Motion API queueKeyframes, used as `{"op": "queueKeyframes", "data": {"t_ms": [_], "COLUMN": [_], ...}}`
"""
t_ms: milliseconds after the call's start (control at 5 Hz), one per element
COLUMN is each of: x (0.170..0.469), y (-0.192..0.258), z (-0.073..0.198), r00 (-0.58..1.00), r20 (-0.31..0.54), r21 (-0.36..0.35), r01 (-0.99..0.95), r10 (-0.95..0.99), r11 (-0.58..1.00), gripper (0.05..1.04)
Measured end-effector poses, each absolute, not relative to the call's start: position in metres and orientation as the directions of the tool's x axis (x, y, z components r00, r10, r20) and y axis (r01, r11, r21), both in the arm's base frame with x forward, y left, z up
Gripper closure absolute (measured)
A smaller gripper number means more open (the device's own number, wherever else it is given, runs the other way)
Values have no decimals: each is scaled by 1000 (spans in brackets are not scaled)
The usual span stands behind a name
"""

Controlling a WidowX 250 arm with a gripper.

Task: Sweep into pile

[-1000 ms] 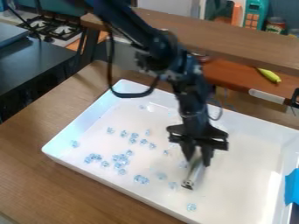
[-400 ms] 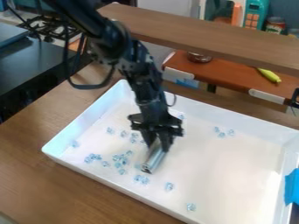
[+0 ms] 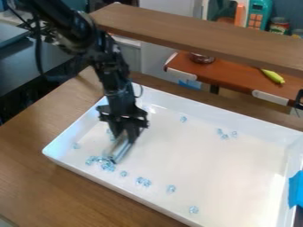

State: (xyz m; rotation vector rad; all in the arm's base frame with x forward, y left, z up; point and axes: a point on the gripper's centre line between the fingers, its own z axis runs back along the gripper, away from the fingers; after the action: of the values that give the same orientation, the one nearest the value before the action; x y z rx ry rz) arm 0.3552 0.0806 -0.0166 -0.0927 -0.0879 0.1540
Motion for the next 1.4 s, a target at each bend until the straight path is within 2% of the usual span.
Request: {"op": "queueKeyframes", "data": {"t_ms": [200,400,600,1000,1400], "x": [343,340,350,358,357], "y": [108,101,83,23,-61], "z": [-15,-7,21,56,54], "r00": [985,984,968,967,982], "r20": [42,54,140,174,148], "r21": [-89,-150,-227,-323,-336], "r01": [-162,-162,-172,-123,-62], "r10": [166,172,207,187,118], "r11": [983,975,959,938,940], "gripper": [710,710,710,710,710]}}
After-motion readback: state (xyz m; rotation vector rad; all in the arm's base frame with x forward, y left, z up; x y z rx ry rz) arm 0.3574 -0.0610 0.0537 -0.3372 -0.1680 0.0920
